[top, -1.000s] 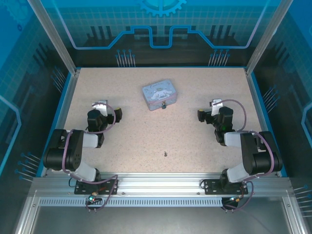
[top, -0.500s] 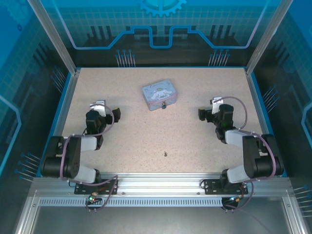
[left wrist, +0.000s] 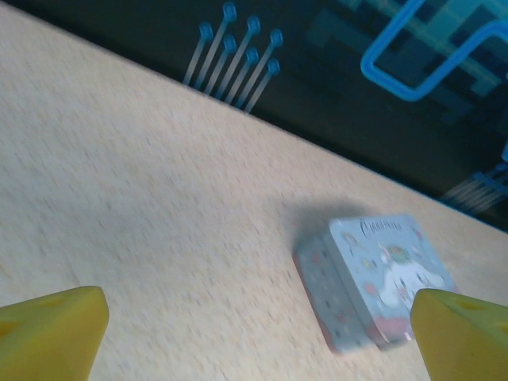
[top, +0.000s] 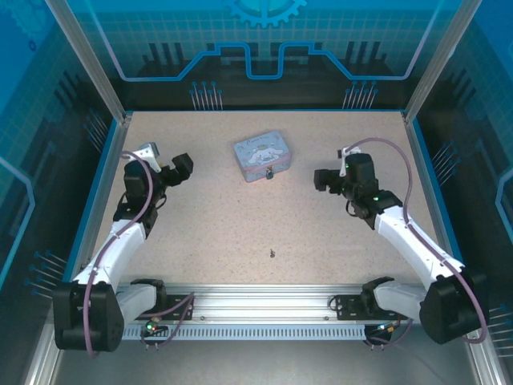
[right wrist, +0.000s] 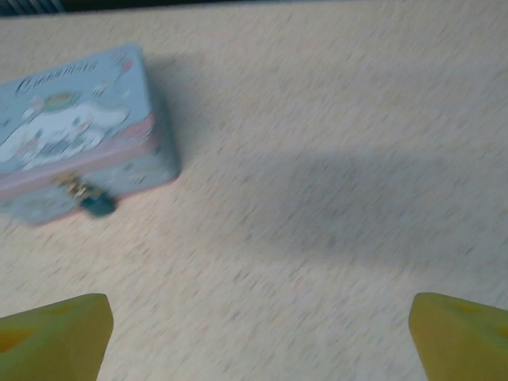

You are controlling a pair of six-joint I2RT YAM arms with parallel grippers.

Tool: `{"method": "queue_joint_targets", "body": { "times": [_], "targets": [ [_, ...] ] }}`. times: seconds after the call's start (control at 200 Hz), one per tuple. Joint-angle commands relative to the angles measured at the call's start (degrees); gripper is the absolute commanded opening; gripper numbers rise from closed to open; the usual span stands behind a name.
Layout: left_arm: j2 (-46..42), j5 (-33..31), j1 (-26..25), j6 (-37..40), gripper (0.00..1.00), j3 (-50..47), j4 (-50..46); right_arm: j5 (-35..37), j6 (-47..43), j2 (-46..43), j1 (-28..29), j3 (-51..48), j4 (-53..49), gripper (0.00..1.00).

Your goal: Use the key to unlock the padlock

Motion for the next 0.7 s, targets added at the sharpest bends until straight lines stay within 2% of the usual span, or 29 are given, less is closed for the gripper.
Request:
{"method": "queue_joint_targets", "body": {
  "times": [0.0, 0.12, 0.215, 0.375, 0.535, 0.695],
  "targets": [
    [-1.53, 9.48, -1.34, -7.47, 0.99, -0.2, -8.12, 0.97, 11.64, -0.33, 6.13, 2.14, -16.24, 0.93],
    [-2.54, 11.64, -4.87, -9.93, 0.99, -3.32, -6.38, -0.16, 19.07, 2.71, 13.79, 4.42, -21.92, 0.87],
    [-2.65, 11.47, -7.39, -10.92, 0.99, -4.96, -5.41, -0.48, 23.61, 7.41, 20.29, 6.64, -24.96, 0.86],
    [-1.96, 10.84, -8.69, -11.79, 0.99, -7.16, -2.39, 0.59, 27.09, 17.94, 30.13, 12.7, -28.44, 0.82],
    [-1.51, 9.7, -8.73, -10.26, 0.99, -7.35, -2.68, -3.32, 28.25, 27.99, 34.95, 17.94, -30.57, 0.68],
    [-1.89, 9.64, -8.73, -10.0, 0.99, -7.81, -2.39, -3.64, 28.98, 34.2, 37.63, 21.18, -33.31, 0.64]
  ]
}}
